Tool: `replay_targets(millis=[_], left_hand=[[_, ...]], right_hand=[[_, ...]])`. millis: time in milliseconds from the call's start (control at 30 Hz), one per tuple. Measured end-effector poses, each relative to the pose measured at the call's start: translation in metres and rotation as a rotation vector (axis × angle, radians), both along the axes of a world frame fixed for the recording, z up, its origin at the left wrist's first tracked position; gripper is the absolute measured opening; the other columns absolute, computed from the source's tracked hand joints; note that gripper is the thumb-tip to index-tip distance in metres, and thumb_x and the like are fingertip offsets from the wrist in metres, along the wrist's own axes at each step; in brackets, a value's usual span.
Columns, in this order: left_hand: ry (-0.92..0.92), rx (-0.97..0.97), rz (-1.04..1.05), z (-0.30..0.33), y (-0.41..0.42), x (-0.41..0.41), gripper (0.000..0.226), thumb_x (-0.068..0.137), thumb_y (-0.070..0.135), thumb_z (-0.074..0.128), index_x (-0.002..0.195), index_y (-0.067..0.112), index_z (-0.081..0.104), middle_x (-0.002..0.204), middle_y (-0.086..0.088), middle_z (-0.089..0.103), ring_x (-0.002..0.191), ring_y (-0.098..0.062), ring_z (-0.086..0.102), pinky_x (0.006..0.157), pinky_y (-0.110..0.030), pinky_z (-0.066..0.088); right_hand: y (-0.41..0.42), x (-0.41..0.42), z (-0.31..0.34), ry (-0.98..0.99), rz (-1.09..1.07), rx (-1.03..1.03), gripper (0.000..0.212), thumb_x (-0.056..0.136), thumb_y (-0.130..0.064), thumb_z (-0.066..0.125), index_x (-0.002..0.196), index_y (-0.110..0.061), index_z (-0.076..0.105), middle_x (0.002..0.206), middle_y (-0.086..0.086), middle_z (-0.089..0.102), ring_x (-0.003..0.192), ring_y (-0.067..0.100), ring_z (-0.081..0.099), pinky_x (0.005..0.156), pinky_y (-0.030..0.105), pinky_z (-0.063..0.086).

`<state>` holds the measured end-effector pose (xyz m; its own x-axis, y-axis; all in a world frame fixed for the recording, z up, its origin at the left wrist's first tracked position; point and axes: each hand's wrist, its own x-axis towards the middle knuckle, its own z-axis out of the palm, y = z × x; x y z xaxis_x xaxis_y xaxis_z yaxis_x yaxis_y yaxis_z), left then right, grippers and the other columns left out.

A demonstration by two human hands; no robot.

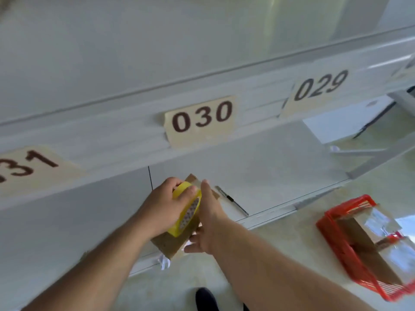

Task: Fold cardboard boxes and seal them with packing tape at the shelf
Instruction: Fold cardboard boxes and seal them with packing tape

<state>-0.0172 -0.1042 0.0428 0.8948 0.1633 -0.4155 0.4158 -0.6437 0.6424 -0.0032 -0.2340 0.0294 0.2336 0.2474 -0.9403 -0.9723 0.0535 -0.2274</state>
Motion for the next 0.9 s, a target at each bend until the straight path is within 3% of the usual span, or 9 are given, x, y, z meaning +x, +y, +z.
replay_targets(millis=[100, 167, 267, 333, 400, 567, 733, 833, 900], left_hand=[[0.034, -0.074, 0.118, -0.002, 0.013, 0.011, 0.035, 0.089, 0.061, 0.068, 0.106, 0.031, 0.067, 0.100, 0.008, 0.072, 0.093, -0.015, 0.070, 0.086, -0.041, 0.058], [0.106, -0.138, 0.151, 0.004, 0.017, 0.017, 0.044, 0.075, 0.067, 0.070, 0.101, 0.032, 0.070, 0.097, 0.004, 0.074, 0.091, -0.020, 0.072, 0.086, -0.044, 0.060], [0.165, -0.142, 0.174, 0.010, 0.014, 0.024, 0.042, 0.067, 0.063, 0.069, 0.093, 0.031, 0.072, 0.092, 0.001, 0.076, 0.087, -0.022, 0.072, 0.077, -0.036, 0.058], [0.187, -0.128, 0.173, 0.014, 0.011, 0.028, 0.028, 0.071, 0.055, 0.070, 0.086, 0.032, 0.072, 0.085, 0.001, 0.075, 0.080, -0.021, 0.071, 0.068, -0.030, 0.052], [0.229, -0.122, 0.173, 0.018, 0.006, 0.031, 0.033, 0.066, 0.054, 0.066, 0.089, 0.031, 0.072, 0.088, -0.001, 0.075, 0.080, -0.020, 0.071, 0.068, -0.031, 0.054], [0.346, -0.143, 0.119, 0.028, 0.000, 0.042, 0.052, 0.065, 0.048, 0.061, 0.115, 0.033, 0.064, 0.115, -0.003, 0.068, 0.103, -0.025, 0.069, 0.098, -0.046, 0.056], [0.447, -0.224, 0.017, 0.029, -0.006, 0.049, 0.049, 0.081, 0.033, 0.065, 0.130, 0.032, 0.060, 0.121, -0.013, 0.069, 0.079, -0.027, 0.073, 0.088, -0.049, 0.060], [0.457, -0.216, -0.035, 0.029, -0.009, 0.050, 0.032, 0.100, 0.022, 0.054, 0.130, 0.030, 0.063, 0.120, -0.013, 0.070, 0.084, -0.029, 0.071, 0.087, -0.044, 0.060], [0.473, -0.195, -0.065, 0.031, -0.010, 0.050, 0.031, 0.102, 0.022, 0.050, 0.127, 0.027, 0.066, 0.111, -0.019, 0.074, 0.084, -0.030, 0.072, 0.094, -0.050, 0.059]], right_hand=[[-0.035, 0.001, -0.026, -0.191, 0.007, -0.100, 0.066, 0.095, -0.076, 0.046, 0.105, -0.013, 0.066, 0.106, 0.013, 0.071, 0.086, 0.026, 0.070, 0.087, 0.045, 0.059], [-0.065, 0.019, -0.062, -0.455, 0.089, -0.432, 0.046, 0.099, -0.054, 0.054, 0.104, -0.009, 0.063, 0.092, 0.007, 0.070, 0.075, 0.024, 0.068, 0.076, 0.039, 0.056], [-0.095, 0.050, -0.113, -0.664, 0.609, -0.810, 0.040, 0.099, -0.041, 0.051, 0.131, -0.018, 0.058, 0.121, 0.008, 0.064, 0.113, 0.030, 0.061, 0.097, 0.037, 0.048], [-0.100, 0.061, -0.135, -0.759, 0.872, -0.904, 0.034, 0.098, -0.035, 0.050, 0.127, -0.019, 0.056, 0.126, 0.007, 0.059, 0.119, 0.032, 0.054, 0.097, 0.040, 0.047], [-0.100, 0.067, -0.150, -0.863, 1.055, -0.967, 0.024, 0.099, -0.031, 0.048, 0.119, -0.019, 0.055, 0.123, 0.006, 0.059, 0.115, 0.030, 0.053, 0.094, 0.041, 0.049], [-0.100, 0.077, -0.148, -0.798, 0.876, -0.812, 0.021, 0.099, -0.011, 0.047, 0.119, -0.008, 0.051, 0.115, 0.013, 0.061, 0.104, 0.033, 0.059, 0.083, 0.037, 0.048], [-0.091, 0.065, -0.068, -0.774, 0.196, -0.369, 0.023, 0.102, -0.016, 0.049, 0.125, -0.015, 0.048, 0.105, 0.007, 0.063, 0.077, 0.017, 0.059, 0.058, 0.029, 0.043], [-0.072, 0.049, -0.054, -0.826, 0.316, -0.293, 0.027, 0.100, -0.031, 0.061, 0.125, -0.023, 0.056, 0.101, -0.003, 0.066, 0.076, 0.012, 0.064, 0.056, 0.025, 0.045], [-0.063, 0.036, -0.065, -0.835, 0.402, -0.330, 0.019, 0.099, -0.027, 0.058, 0.118, -0.027, 0.062, 0.091, -0.009, 0.066, 0.070, 0.012, 0.063, 0.053, 0.022, 0.045]])
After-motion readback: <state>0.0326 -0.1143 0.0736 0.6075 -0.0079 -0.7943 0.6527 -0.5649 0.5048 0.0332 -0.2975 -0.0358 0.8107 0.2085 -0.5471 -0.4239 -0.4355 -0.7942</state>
